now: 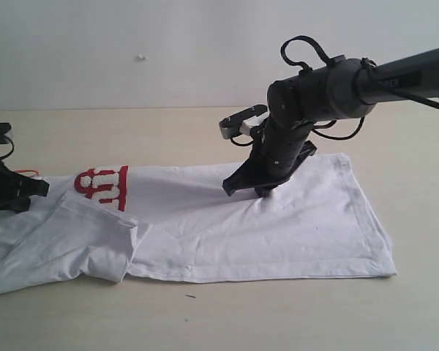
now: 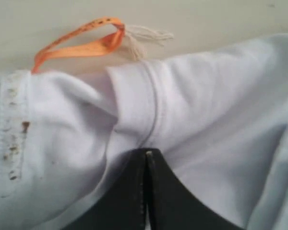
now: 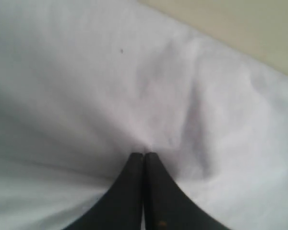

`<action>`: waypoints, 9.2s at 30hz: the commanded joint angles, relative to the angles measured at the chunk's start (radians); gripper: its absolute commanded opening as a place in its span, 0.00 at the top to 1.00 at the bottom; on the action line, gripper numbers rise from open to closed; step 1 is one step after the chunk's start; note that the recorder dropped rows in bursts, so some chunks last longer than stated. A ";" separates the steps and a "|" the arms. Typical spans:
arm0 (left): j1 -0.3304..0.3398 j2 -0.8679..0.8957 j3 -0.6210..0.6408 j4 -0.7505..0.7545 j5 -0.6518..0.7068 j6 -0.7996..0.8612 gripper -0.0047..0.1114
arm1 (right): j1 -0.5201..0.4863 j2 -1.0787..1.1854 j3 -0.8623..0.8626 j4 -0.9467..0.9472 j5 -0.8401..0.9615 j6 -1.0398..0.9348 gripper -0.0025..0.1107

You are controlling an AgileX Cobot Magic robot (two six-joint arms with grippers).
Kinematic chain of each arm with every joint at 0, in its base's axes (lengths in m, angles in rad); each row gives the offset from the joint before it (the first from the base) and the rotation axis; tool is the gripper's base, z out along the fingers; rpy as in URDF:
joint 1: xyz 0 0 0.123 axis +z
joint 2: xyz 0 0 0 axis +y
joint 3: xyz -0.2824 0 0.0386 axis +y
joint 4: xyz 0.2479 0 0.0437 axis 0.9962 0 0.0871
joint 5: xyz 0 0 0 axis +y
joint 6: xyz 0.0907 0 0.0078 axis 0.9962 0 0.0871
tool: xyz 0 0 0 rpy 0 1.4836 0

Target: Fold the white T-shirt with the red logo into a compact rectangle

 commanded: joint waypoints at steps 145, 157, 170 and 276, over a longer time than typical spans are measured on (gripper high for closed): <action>-0.395 -0.053 -0.172 -0.144 0.226 0.322 0.65 | -0.282 -0.169 0.007 0.148 0.081 -0.204 0.98; -0.052 -0.083 -0.166 -0.036 0.265 0.066 0.71 | -0.293 -0.222 0.007 0.098 0.083 -0.176 0.98; 0.140 0.004 -0.165 -0.029 0.265 -0.006 0.48 | -0.293 -0.222 0.007 0.096 0.089 -0.176 0.98; -0.387 -0.193 -0.387 0.102 0.435 -0.208 0.53 | -0.448 -0.144 0.257 0.674 0.094 -0.518 0.47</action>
